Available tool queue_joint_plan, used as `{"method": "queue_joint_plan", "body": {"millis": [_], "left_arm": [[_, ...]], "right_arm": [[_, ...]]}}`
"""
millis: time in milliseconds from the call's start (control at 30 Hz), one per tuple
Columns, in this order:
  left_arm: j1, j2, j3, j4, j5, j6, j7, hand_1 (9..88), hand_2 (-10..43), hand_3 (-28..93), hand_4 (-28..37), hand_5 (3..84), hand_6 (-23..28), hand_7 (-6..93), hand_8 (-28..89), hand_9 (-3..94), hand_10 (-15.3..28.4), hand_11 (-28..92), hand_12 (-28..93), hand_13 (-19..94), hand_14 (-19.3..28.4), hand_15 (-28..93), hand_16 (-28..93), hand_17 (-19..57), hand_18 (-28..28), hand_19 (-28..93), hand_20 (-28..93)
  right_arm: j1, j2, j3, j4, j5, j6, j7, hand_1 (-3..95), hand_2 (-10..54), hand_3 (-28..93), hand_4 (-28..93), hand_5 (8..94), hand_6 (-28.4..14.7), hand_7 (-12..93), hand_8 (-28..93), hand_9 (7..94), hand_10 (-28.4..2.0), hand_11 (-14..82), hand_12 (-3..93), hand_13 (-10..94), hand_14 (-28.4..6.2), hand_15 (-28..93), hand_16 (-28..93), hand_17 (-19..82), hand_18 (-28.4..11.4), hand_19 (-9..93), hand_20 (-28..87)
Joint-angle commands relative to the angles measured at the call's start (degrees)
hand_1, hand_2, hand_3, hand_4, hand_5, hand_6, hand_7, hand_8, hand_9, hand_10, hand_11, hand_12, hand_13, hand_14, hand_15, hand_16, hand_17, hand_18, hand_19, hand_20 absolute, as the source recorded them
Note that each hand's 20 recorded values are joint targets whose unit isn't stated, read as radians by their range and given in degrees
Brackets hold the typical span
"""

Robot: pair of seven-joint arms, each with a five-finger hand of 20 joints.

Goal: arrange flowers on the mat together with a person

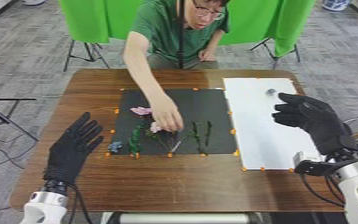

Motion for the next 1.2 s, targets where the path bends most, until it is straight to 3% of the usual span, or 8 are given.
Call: {"method": "queue_joint_plan", "body": {"millis": [33,367,467,667,833,967,1033,1200], "left_arm": [[0.44,-0.02,-0.42,0.31,0.20,-0.24,-0.38,26.0,-5.3,68,-27.1,30.7,3.6,14.0,-9,24.5,11.5,16,15,21,12.1,20,4,-9.7,20.4,39,8],[0.15,0.45,-0.07,0.60,-0.16,-0.29,-0.31,25.9,-5.1,68,-27.2,30.7,3.6,13.9,-9,24.5,11.5,16,15,21,12.1,20,4,-9.7,20.3,39,8],[-1.04,0.23,-0.34,0.76,0.52,-1.34,-0.74,25.8,-5.1,69,-27.3,30.8,3.6,13.9,-9,24.5,11.5,16,15,21,12.1,20,4,-9.7,20.4,39,8],[0.59,0.10,-0.50,0.62,0.25,-1.04,-0.88,25.8,-5.0,68,-27.3,30.7,3.6,14.0,-9,24.4,11.5,16,15,21,12.2,20,4,-9.7,20.3,39,8],[-1.70,0.32,-0.62,1.25,1.03,-2.19,-1.15,25.8,-5.0,68,-27.3,30.7,3.5,14.0,-9,24.5,11.4,16,15,21,12.2,20,4,-9.7,20.3,39,8],[-0.02,1.24,0.01,0.90,-0.23,-0.43,-0.24,25.7,-5.0,68,-27.3,30.7,3.6,14.0,-9,24.5,11.5,16,15,21,12.1,20,4,-9.8,20.4,39,9],[0.40,1.27,-0.01,0.87,-0.19,-0.70,-0.42,25.8,-5.0,68,-27.2,30.8,3.6,13.9,-9,24.5,11.5,16,15,21,12.1,20,4,-9.7,20.4,39,9],[-1.01,1.70,0.36,1.23,0.31,-0.71,-0.44,25.9,-5.1,68,-27.1,30.9,3.6,13.8,-9,24.6,11.5,16,15,21,12.1,20,4,-9.7,20.4,39,9]], "right_arm": [[-1.66,0.00,0.99,-0.45,-0.74,0.66,-0.26,18.4,-3.0,82,-25,42.2,-5.1,20,-11,46.7,-15.1,15.3,19.8,40,-13.0,31,21,11,-21.6,47,26],[-1.63,-0.07,0.63,-0.28,-0.80,-0.55,-0.33,18.3,-3.0,82,-25,42.1,-5.0,21,-11,46.7,-15.1,15.4,19.9,40,-13.0,31,21,11,-21.6,47,26],[-0.82,0.24,0.19,-0.06,-0.75,-0.35,-0.82,18.3,-3.0,82,-25,42.2,-5.1,20,-11,46.8,-15.1,15.4,19.8,40,-13.0,31,21,12,-21.6,49,27],[0.01,-0.18,-0.64,0.57,-1.28,-1.32,-0.50,18.7,-3.1,82,-25,42.8,-5.3,20,-12,47.1,-15.2,15.6,19.8,42,-13.0,30,20,13,-21.6,49,28],[1.04,0.64,-0.49,0.82,-1.93,-0.67,-1.41,18.7,-3.1,82,-25,43.1,-5.3,21,-12,47.3,-15.4,15.6,19.7,42,-13.1,30,21,12,-21.6,50,28],[1.50,0.39,-1.30,1.39,-2.10,-0.84,-1.08,18.6,-3.1,82,-25,43.3,-5.3,21,-12,47.2,-15.4,15.6,19.8,42,-13.1,30,21,12,-21.6,50,28],[1.63,0.15,-1.48,1.44,-2.49,-0.69,-1.54,18.6,-3.1,82,-25,43.4,-5.3,21,-12,47.2,-15.3,15.6,19.8,41,-13.1,31,21,12,-21.6,50,28],[6.31,6.21,-5.82,2.99,-14.07,10.07,-1.75,20.1,-2.5,82,-25,46.4,-4.5,21,-12,51.8,-14.4,16.3,19.1,48,-12.4,28,19,15,-21.2,51,28]]}}
